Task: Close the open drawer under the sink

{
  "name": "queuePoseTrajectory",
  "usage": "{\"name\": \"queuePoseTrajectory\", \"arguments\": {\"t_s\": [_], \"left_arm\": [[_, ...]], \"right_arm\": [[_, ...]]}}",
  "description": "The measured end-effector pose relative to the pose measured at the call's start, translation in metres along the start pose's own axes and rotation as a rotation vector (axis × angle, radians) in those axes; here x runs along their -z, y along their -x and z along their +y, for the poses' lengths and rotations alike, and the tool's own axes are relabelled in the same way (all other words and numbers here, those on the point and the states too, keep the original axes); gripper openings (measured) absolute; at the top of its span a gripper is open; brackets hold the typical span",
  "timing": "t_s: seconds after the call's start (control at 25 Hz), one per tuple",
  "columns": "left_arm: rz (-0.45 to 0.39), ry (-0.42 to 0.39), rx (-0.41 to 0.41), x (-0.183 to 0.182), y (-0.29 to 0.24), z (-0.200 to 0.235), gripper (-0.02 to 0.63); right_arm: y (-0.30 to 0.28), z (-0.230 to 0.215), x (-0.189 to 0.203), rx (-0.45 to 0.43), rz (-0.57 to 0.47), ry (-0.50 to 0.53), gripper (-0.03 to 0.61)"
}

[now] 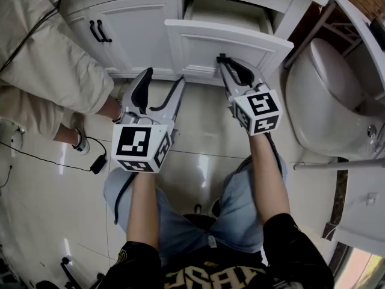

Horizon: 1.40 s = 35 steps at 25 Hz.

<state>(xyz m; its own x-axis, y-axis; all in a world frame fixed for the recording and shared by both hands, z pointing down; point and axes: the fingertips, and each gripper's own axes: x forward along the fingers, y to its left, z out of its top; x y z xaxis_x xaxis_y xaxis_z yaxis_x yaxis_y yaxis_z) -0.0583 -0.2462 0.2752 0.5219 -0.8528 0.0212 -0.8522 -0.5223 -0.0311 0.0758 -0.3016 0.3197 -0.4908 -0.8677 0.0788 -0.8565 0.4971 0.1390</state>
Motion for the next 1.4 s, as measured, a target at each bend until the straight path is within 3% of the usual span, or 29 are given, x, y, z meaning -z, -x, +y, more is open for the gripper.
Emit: {"name": "queuePoseTrajectory", "arguments": {"t_s": [0.36, 0.76, 0.96, 1.08, 1.16, 1.28, 1.4], "left_arm": [[0.028, 0.015, 0.011, 0.026, -0.046, 0.015, 0.296], [0.073, 0.026, 0.000, 0.043, -0.066, 0.028, 0.296], [0.069, 0.030, 0.031, 0.042, -0.063, 0.020, 0.296], [0.053, 0.029, 0.044, 0.035, -0.058, 0.016, 0.296], [0.050, 0.014, 0.054, 0.031, -0.052, 0.013, 0.296], [0.043, 0.001, 0.074, 0.023, -0.043, 0.008, 0.296], [0.021, 0.010, 0.089, 0.014, -0.030, 0.001, 0.296]], "right_arm": [[-0.058, -0.055, 0.001, 0.026, -0.178, -0.142, 0.067], [-0.092, -0.089, 0.001, 0.115, -0.217, -0.239, 0.067], [-0.092, -0.089, 0.003, 0.128, -0.154, -0.283, 0.069], [-0.087, -0.094, 0.039, 0.215, 0.113, -0.191, 0.067], [-0.070, -0.097, 0.047, 0.260, 0.183, -0.186, 0.067], [-0.032, -0.091, 0.007, 0.225, 0.002, -0.334, 0.067], [0.007, -0.075, -0.022, 0.166, -0.090, -0.375, 0.071]]}}
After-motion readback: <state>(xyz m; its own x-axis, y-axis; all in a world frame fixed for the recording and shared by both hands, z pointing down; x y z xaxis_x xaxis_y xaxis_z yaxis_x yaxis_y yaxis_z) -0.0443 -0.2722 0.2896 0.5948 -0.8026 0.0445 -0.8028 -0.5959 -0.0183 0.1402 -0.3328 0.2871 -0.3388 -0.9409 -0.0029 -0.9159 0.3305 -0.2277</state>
